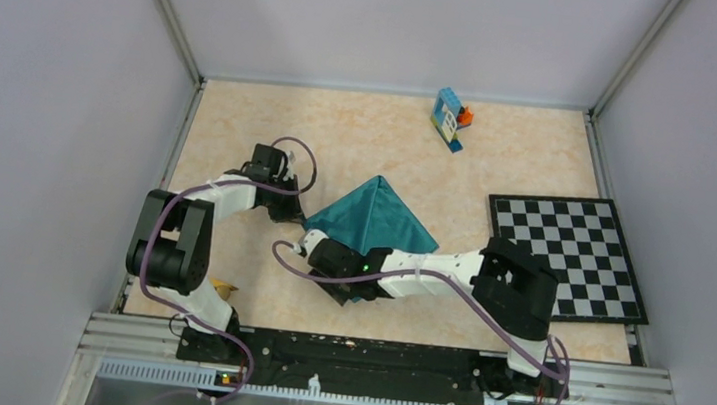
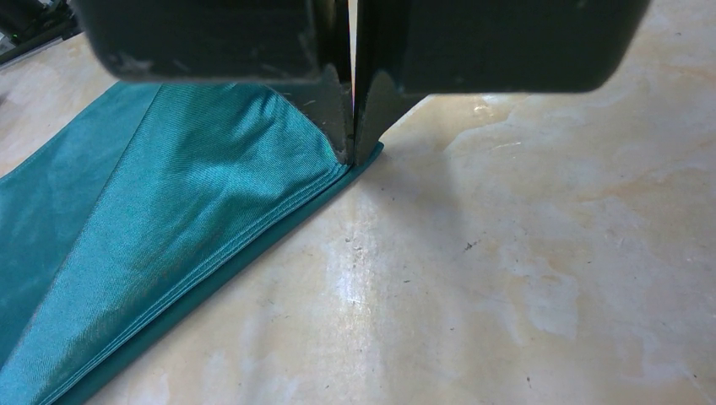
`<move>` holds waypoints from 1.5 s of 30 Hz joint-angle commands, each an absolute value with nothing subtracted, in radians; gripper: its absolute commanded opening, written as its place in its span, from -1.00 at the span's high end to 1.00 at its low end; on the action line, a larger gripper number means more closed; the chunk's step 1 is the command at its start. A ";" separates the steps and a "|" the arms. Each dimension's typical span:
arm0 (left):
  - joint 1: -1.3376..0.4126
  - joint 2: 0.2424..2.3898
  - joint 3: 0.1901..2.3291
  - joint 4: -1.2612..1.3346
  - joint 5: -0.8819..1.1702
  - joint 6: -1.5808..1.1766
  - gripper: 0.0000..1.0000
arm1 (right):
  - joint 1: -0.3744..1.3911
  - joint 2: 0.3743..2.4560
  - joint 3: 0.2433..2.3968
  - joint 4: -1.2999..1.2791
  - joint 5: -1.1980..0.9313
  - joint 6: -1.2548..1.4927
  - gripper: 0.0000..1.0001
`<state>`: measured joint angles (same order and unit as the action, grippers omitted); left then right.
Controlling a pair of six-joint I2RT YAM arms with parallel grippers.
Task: Fold the napkin into a case and place the utensils inside
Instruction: Pick up the upper triangle-folded napkin from the center of the board.
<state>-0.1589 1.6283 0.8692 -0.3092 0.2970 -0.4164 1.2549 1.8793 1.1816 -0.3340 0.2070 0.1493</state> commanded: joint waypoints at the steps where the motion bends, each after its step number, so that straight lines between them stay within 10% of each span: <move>1: -0.163 1.632 0.866 -0.301 0.285 -0.411 1.00 | 1.262 1.881 1.109 -0.349 0.314 0.164 0.18; 12: -0.163 1.605 0.888 -0.331 0.285 -0.416 0.97 | 1.263 1.840 0.998 -0.193 0.415 0.170 0.95; 23: -0.152 1.279 0.680 -0.269 0.341 -0.694 -0.53 | 1.262 1.740 0.938 -0.104 0.334 0.200 1.00; 45: -0.215 1.331 0.305 0.260 0.497 -1.255 -0.21 | 1.238 1.595 0.889 -0.019 0.306 0.270 1.00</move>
